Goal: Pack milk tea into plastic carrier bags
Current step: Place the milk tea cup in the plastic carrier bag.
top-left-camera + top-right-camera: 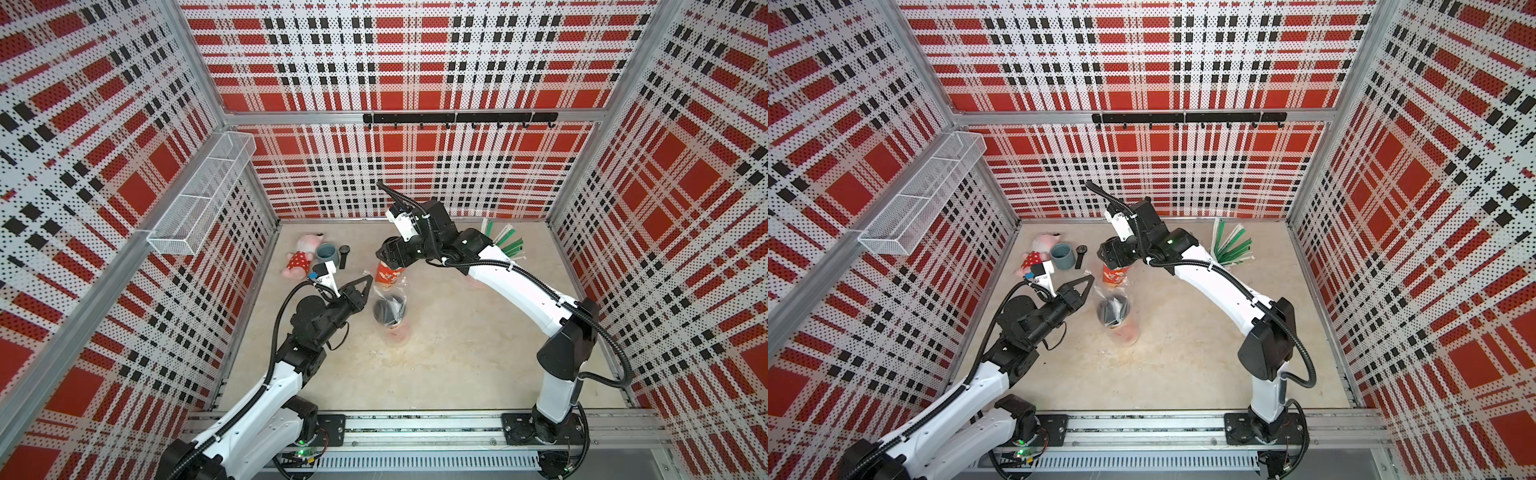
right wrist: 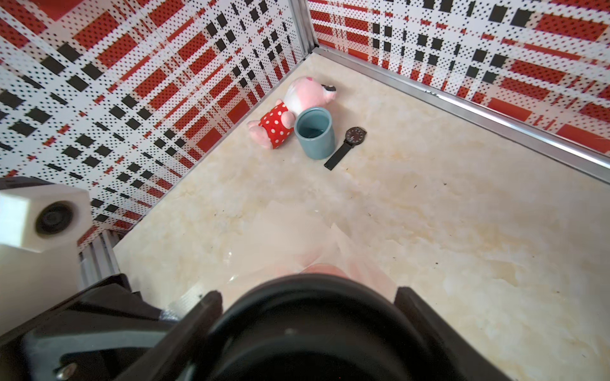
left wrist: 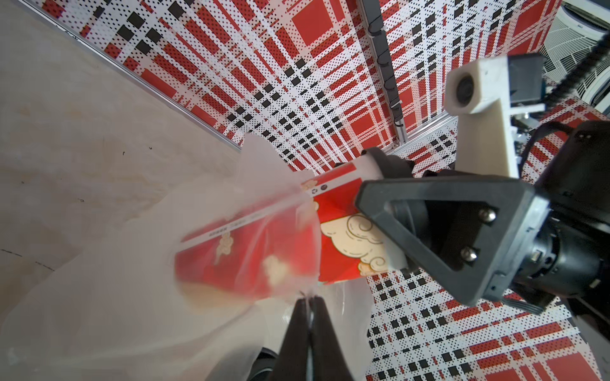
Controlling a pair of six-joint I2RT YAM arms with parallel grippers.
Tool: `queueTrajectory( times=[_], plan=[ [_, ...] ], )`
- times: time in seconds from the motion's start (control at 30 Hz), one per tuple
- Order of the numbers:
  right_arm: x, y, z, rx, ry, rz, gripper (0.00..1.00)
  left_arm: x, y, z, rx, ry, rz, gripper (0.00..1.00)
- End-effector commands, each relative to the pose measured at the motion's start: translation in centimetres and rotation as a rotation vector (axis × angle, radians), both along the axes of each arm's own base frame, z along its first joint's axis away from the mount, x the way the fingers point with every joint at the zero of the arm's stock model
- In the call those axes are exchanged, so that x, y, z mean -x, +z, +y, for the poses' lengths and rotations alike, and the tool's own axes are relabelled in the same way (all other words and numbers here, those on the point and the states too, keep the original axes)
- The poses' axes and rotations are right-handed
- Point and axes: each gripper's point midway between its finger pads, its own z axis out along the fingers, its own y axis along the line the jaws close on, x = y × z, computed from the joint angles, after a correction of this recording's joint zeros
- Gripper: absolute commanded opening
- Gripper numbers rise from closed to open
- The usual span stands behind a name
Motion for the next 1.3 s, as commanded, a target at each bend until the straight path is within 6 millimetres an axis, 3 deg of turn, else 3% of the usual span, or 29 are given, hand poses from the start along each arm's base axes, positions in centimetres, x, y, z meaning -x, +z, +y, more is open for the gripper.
queueTrajectory(
  times=[0.0, 1.07, 1.27],
  plan=[
    [0.2, -0.1, 0.9, -0.009, 0.031, 0.008, 0.8, 0.1, 0.5, 0.3, 0.011, 0.007, -0.034, 0.07],
    [-1.0, -6.6, 3.1, 0.04, 0.07, 0.102, 0.88, 0.0, 0.3, 0.5, 0.003, 0.019, -0.042, 0.06],
    [-0.6, -6.0, 3.1, 0.027, 0.087, 0.102, 0.94, 0.1, 0.5, 0.6, 0.002, 0.019, -0.049, 0.06]
  ],
)
